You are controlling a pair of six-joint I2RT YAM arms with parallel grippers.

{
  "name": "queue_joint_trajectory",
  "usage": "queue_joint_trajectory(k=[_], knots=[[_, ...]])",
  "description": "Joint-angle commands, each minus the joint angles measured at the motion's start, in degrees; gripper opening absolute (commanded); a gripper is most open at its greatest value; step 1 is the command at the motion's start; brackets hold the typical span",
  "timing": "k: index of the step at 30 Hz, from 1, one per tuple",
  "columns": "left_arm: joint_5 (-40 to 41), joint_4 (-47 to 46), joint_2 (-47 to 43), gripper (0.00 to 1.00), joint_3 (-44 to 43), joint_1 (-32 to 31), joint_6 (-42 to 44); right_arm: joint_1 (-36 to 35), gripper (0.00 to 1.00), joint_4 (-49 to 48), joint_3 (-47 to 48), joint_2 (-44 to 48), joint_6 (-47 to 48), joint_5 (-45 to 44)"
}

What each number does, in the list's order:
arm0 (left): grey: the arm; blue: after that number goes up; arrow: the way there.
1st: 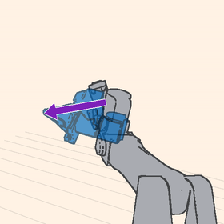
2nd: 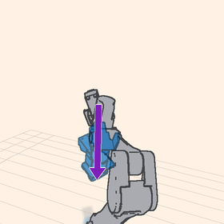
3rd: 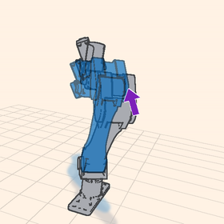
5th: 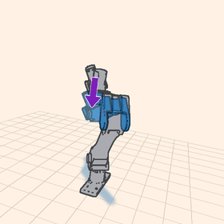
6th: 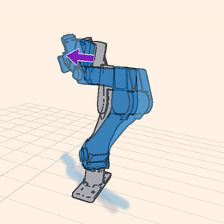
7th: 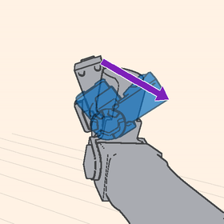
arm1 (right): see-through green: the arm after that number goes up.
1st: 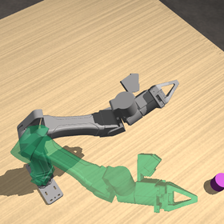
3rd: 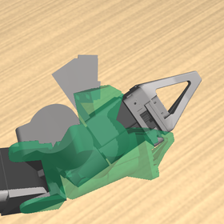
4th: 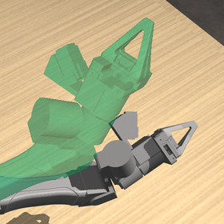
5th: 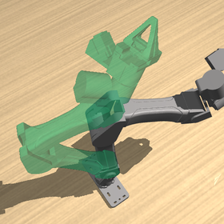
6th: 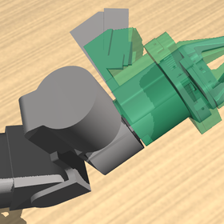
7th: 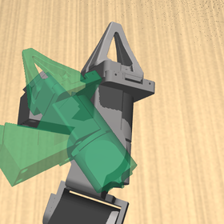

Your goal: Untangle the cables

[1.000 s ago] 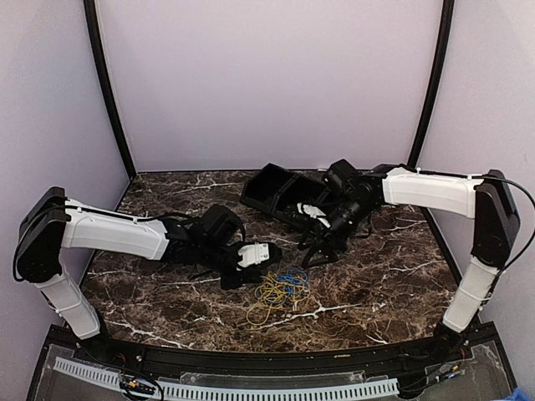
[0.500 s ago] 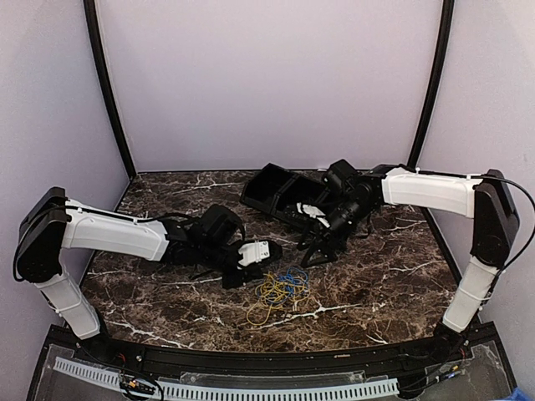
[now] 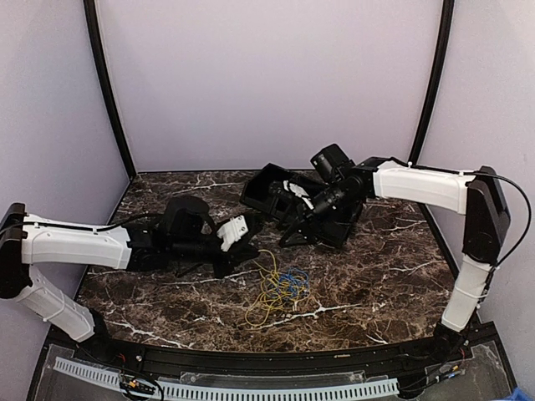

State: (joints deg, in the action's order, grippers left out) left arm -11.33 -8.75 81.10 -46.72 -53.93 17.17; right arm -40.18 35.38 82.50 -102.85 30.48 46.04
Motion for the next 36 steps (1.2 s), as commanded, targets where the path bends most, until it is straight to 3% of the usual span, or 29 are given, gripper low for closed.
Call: queue_joint_trajectory(k=[1,15,22,29,36], knots=[[1.1,-8.2,-4.7,0.00,3.2,-0.3,-6.8,-3.3,0.70,-5.3,1.8,-3.2,-4.5,3.9],[4.1,-15.5,-13.3,0.00,8.5,-0.3,-14.8,-7.7,0.68,-16.0,-3.6,-12.0,-9.0,10.7],[5.5,-13.6,-21.1,0.00,7.0,-0.3,-16.7,-7.8,0.47,-17.5,-2.6,-18.1,-10.9,13.3],[6.5,-8.3,-25.5,0.00,-3.0,-0.3,-13.3,-7.7,0.32,-17.7,-1.5,-22.1,-12.4,12.7],[6.9,-1.3,-23.8,0.00,-22.0,-0.3,-8.1,-7.7,0.34,-18.0,-1.7,-23.8,-13.8,9.7]])
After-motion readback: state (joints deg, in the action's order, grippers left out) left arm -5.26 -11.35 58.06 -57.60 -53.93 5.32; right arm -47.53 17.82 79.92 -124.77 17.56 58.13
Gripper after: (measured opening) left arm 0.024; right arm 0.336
